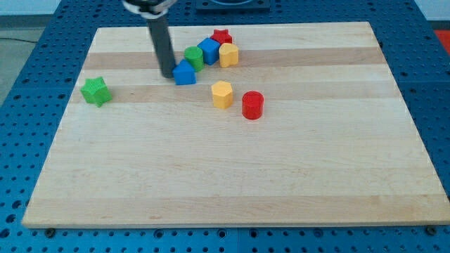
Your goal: Move yellow blocks green circle red circle and blue triangle upwards
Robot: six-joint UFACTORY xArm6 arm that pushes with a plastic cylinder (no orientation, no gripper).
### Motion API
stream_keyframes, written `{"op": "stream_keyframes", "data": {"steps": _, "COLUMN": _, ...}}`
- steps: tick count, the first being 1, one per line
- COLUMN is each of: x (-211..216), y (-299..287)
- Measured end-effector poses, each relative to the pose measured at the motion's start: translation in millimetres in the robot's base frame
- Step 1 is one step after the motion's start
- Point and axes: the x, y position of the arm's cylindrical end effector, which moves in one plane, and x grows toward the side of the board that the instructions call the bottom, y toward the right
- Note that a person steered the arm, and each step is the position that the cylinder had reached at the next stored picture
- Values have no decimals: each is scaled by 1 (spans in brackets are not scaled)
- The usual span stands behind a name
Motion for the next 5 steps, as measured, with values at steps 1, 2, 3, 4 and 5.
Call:
{"op": "stream_keyframes", "data": {"steps": 1, "x": 60, "y": -13}}
{"op": "stream_keyframes", "data": {"steps": 2, "x": 97, "y": 65}}
{"op": "stream_keyframes", "data": {"steps": 3, "x": 85, "y": 101}}
{"op": "stream_keyframes", "data": {"steps": 4, "x": 48, "y": 92}}
{"op": "stream_keyframes", "data": {"steps": 5, "x": 29, "y": 126}}
